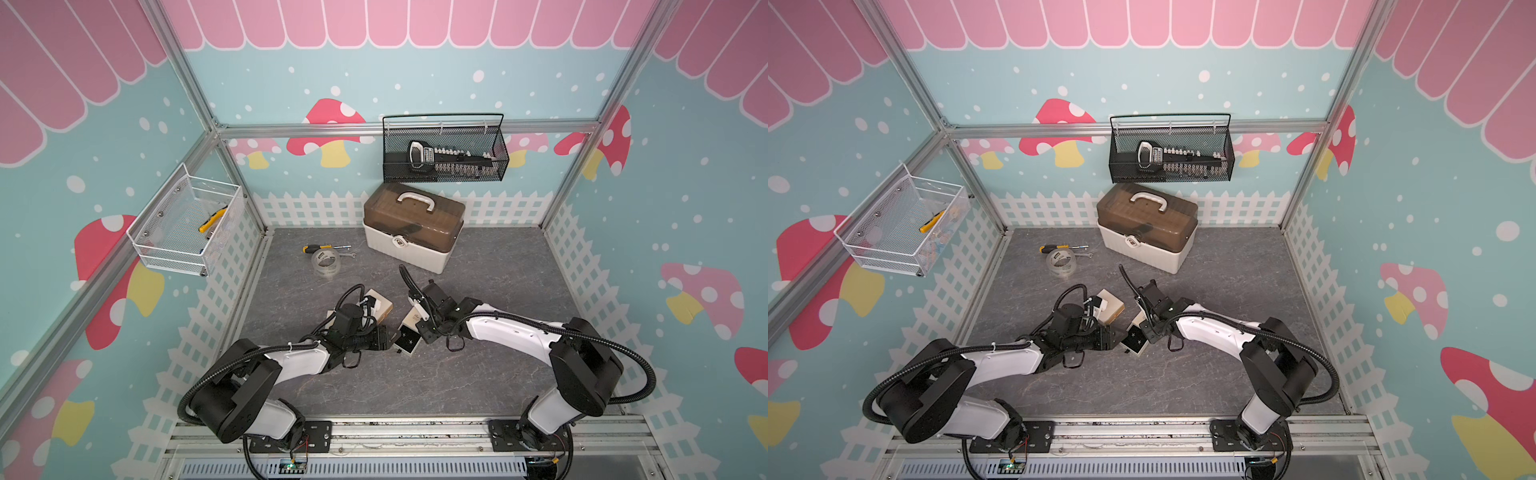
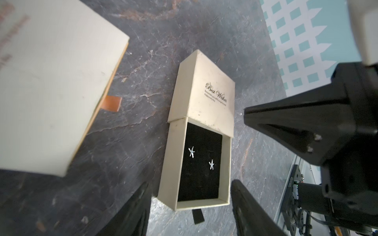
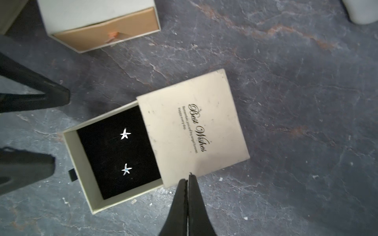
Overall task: Place the earrings into the drawer-style jewelry box
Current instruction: Adjust the jewelry box at the center of the board.
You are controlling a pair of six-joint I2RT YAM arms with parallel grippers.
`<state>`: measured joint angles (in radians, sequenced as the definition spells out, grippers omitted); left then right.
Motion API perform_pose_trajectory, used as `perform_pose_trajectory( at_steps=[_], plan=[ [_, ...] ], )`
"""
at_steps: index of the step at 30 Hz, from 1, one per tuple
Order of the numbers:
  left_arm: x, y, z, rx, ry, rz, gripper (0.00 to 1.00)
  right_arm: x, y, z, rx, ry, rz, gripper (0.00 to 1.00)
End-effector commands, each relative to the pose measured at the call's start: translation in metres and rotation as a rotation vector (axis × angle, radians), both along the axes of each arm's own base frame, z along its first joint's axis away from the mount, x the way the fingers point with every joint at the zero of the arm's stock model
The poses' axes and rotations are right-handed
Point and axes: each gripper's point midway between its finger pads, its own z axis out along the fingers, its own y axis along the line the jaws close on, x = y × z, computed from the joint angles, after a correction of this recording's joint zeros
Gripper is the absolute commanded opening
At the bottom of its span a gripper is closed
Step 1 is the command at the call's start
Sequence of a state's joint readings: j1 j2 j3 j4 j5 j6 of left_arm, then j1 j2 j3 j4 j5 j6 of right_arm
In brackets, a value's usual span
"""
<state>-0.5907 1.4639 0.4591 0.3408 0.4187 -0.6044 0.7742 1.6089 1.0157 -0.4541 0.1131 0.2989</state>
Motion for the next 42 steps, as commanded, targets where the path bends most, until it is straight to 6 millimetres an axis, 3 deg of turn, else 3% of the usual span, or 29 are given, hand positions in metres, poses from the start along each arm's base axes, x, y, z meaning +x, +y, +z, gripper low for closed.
perform_pose_trajectory(
  at_steps=[1, 10, 17, 20, 24, 26, 29, 32, 37, 42],
  plan=[
    [-0.001, -0.016, 0.007, -0.028, -0.013, -0.04, 0.66, -0.002, -0.025, -0.005, -0.02, 0.033, -0.102, 0.04],
    [-0.022, -0.052, 0.011, -0.082, -0.002, -0.107, 0.66, -0.001, -0.05, -0.012, 0.065, 0.069, -0.247, 0.08],
    [-0.012, -0.096, 0.014, -0.097, -0.005, -0.15, 0.66, -0.007, -0.09, -0.016, 0.116, 0.065, -0.409, 0.12],
    [-0.008, -0.096, 0.021, -0.078, -0.018, -0.128, 0.67, -0.012, -0.101, -0.011, 0.119, 0.045, -0.443, 0.16],
    [-0.012, -0.067, 0.037, 0.042, -0.082, -0.092, 0.67, -0.021, -0.102, -0.008, 0.13, 0.066, -0.437, 0.21],
    [-0.004, -0.047, 0.048, 0.128, -0.133, -0.051, 0.67, -0.026, -0.098, -0.011, 0.159, 0.094, -0.438, 0.21],
    [0.023, -0.027, 0.062, 0.204, -0.158, -0.01, 0.67, -0.028, -0.089, -0.012, 0.2, 0.142, -0.444, 0.1],
    [0.05, -0.023, 0.063, 0.268, -0.146, -0.014, 0.67, -0.033, -0.079, -0.014, 0.255, 0.2, -0.472, 0.06],
    [0.085, -0.041, 0.046, 0.314, -0.077, -0.074, 0.67, -0.04, -0.077, -0.023, 0.319, 0.257, -0.583, 0.03],
    [0.107, -0.071, 0.039, 0.282, -0.053, -0.135, 0.69, -0.048, -0.073, -0.032, 0.352, 0.314, -0.618, 0.0]
  ],
)
